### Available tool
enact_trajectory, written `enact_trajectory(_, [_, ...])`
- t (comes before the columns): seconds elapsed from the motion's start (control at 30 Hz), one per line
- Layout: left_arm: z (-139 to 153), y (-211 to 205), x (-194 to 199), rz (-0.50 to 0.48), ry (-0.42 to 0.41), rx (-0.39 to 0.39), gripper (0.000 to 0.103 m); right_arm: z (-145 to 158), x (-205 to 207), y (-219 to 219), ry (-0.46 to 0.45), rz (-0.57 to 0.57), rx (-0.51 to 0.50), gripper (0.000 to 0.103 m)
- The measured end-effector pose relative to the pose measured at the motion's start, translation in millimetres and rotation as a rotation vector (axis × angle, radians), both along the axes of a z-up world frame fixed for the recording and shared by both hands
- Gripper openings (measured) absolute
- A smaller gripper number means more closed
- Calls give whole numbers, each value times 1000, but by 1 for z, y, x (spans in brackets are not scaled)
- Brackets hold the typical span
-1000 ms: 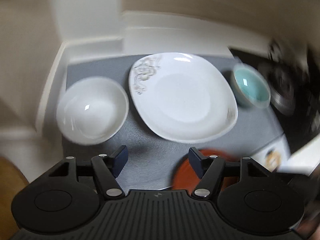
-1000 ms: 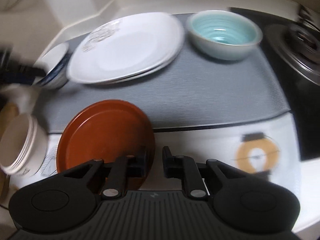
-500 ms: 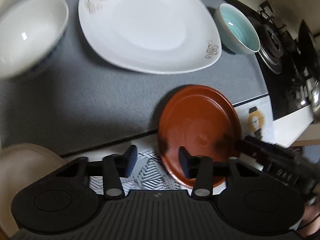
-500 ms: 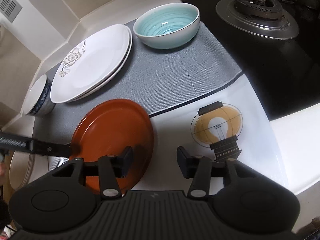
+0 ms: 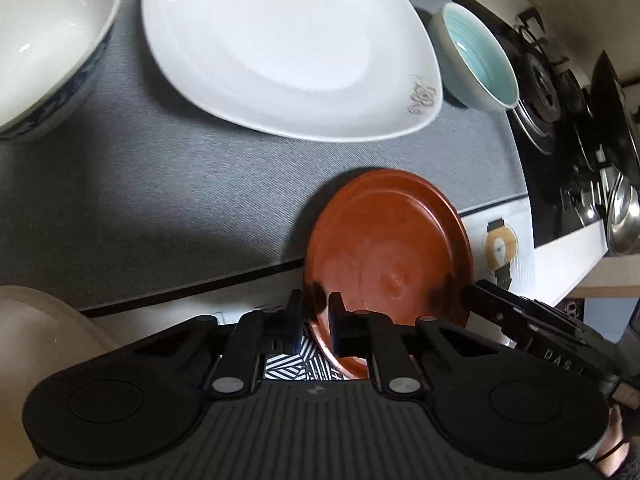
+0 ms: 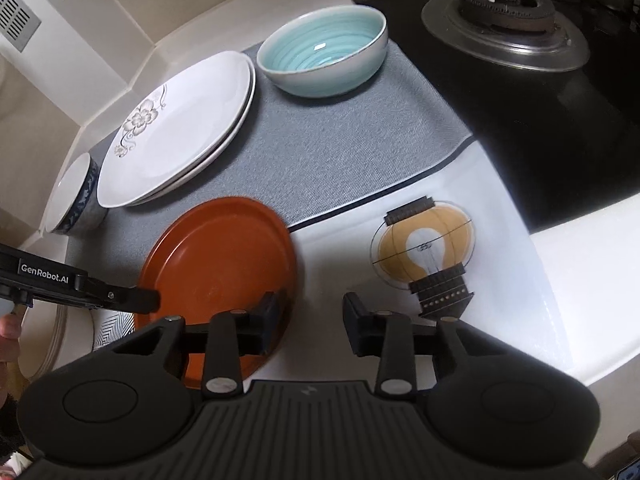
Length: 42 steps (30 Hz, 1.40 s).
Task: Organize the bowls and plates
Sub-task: 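Lift the brown plate and lay it on the stacked white plates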
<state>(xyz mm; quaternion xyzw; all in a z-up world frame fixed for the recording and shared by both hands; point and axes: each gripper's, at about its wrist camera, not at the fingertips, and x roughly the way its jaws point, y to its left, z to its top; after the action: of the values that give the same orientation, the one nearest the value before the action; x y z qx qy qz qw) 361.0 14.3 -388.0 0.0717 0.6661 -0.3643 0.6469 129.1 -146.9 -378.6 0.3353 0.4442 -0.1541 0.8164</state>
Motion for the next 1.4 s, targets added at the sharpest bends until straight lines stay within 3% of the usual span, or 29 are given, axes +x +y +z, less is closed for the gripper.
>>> enact_trajectory(0.2, [0, -2, -9, -24, -30, 8, 10, -1, 9, 7, 24, 53, -62, 15])
enact_trajectory(0.3, [6, -3, -14, -17, -47, 12, 10, -1, 6, 3, 19, 24, -9, 9])
enact_trajectory(0.4, [20, -3, -21, -37, -105, -7, 10, 4, 6, 5, 12, 29, -14, 9])
enact_trajectory(0.63, [48, 7, -19, -27, -141, -51, 10, 31, 11, 5, -36, 40, -21, 9])
enact_trajectory(0.77, [64, 14, -14, 6, -159, -63, 10, 51, 14, -1, -91, -2, 41, 9])
enact_trajectory(0.97, [98, 18, -5, 45, -276, -81, 10, 85, 39, 7, -143, 56, -37, 9])
enact_trajectory(1.03, [101, 15, 4, 65, -265, -76, 10, 90, 49, 7, -139, 71, -61, 9])
enact_trajectory(1.17, [105, 16, 27, 110, -247, -76, 10, 93, 72, -7, -154, 44, 1, 10])
enact_trajectory(1.4, [96, -3, 70, 162, -218, -74, 12, 82, 132, -29, -127, 61, -50, 10])
